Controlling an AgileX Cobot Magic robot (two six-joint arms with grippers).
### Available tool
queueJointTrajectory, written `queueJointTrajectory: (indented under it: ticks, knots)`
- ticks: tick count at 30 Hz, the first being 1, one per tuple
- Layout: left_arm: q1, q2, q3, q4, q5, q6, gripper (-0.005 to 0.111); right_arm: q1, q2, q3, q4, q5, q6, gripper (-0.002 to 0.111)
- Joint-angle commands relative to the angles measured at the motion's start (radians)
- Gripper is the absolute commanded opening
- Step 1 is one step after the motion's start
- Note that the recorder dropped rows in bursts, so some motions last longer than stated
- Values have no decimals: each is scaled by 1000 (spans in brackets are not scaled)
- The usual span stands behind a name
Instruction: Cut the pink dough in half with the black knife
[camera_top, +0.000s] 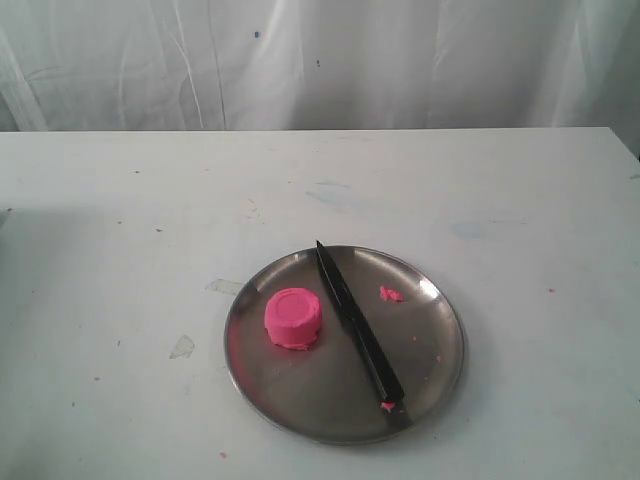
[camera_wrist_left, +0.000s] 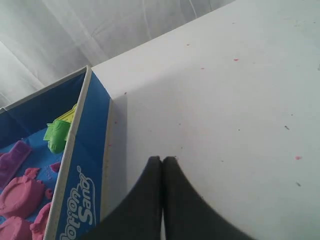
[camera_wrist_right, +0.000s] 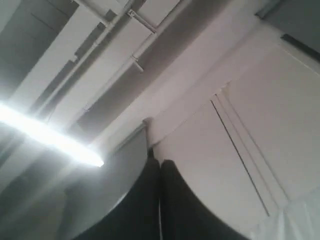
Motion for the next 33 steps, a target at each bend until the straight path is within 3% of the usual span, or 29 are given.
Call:
queueJointTrajectory:
  ticks: [1,5,11,24,30,33]
  knots:
    - [4,-4,4,1,-4,-1,0,-5,1,-199,-218,332,-189,0]
    - [4,-4,4,1,-4,-1,0,-5,98,-297,-390,471,-302,0]
    - [4,-4,4,1,-4,-1,0,-3,347,-315,-390,478,-436,0]
    - [4,-4,4,1,-4,-1,0,-1,1087,-315,-337,595,-371,0]
    - [4,-4,4,1,-4,-1,0,15,1312,-339,-374,763,-345,0]
    - [4,-4,4,1,-4,-1,0,63,1358,-416,-425,988,-350,0]
